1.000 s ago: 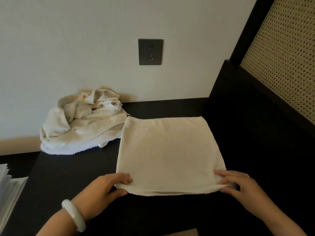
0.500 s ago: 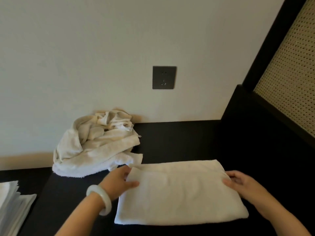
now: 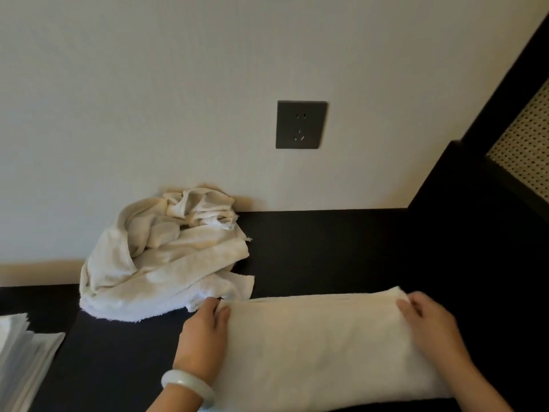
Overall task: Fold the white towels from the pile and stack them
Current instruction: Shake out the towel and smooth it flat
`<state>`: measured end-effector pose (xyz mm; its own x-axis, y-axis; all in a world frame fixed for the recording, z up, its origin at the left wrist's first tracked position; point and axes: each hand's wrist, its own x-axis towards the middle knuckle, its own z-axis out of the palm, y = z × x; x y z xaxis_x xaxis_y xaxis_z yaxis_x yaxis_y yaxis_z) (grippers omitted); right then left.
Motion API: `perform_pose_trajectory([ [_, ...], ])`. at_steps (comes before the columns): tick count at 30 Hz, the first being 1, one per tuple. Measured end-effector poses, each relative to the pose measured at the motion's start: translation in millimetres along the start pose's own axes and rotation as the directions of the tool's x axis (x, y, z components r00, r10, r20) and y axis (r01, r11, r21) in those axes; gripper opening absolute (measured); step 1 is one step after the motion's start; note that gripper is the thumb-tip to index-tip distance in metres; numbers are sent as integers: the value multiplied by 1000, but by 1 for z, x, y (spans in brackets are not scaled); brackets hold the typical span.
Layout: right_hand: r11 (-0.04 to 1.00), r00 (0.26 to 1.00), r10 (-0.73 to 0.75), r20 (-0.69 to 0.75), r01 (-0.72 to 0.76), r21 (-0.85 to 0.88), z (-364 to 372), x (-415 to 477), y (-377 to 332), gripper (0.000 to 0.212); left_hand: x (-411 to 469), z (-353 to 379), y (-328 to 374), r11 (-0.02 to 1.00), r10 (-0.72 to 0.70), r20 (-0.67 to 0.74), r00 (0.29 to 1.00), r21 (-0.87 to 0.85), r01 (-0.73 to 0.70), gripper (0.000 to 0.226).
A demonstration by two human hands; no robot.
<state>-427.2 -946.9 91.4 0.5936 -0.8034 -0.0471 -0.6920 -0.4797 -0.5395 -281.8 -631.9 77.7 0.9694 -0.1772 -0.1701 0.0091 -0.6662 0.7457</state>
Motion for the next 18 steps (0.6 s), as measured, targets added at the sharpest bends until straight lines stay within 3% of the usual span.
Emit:
perform_pose_trajectory([
  [2,973,998,2,-66,-17,-228,20,-2,-1,18,1,5,2,999,-2,-8,1000,50,2,23],
  [4,935,993,-19,-114,-22,-353,31,-4,-1,26,2,7,3,997,-12,-15,1000,74,14,24],
  [11,971,962,-105,-253,45,-235,23,6,3,28,4,3,11,999,13,-53,999,44,-10,28],
  [16,865,979,-59,-197,-49,-500,32,2,-2,39,7,6,15,973,31,-36,999,232,-22,25],
  [18,853,985,-34,-172,-61,-518,33,4,-7,41,10,6,18,955,23,-26,999,295,-14,25],
])
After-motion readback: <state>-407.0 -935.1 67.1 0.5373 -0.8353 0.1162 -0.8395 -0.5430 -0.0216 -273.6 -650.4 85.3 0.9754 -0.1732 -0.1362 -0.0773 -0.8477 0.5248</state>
